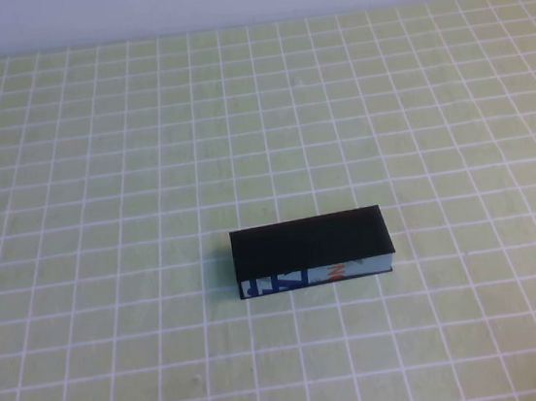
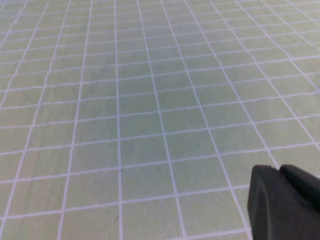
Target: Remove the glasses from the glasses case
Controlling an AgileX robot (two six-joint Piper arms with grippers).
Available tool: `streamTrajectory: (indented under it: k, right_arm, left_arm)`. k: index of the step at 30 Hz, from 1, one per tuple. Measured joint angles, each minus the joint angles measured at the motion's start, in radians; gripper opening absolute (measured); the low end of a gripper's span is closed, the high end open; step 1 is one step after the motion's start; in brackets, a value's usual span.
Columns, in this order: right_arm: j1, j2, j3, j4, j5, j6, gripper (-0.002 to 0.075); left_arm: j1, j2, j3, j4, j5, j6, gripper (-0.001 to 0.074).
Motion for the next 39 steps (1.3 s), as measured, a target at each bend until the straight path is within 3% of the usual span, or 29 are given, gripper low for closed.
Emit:
streamTrajectory:
  k: [28, 33, 39]
  right_arm:
    - [0.0, 0.0, 0.0, 0.0, 0.0, 0.0, -0.0018]
    - [0.0, 0.0, 0.0, 0.0, 0.0, 0.0, -0.0018]
    - [0.0, -0.001, 0.0, 0.0, 0.0, 0.0, -0.0018]
  left_arm:
    - [0.0, 0.0, 0.0, -0.01, -0.011, 0.0, -0.0004]
    - [0.0, 0.0, 0.0, -0.172, -0.08, 0.0, -0.0004]
    - [0.0, 0.0, 0.0, -0.562, -0.2, -0.003, -0.0004]
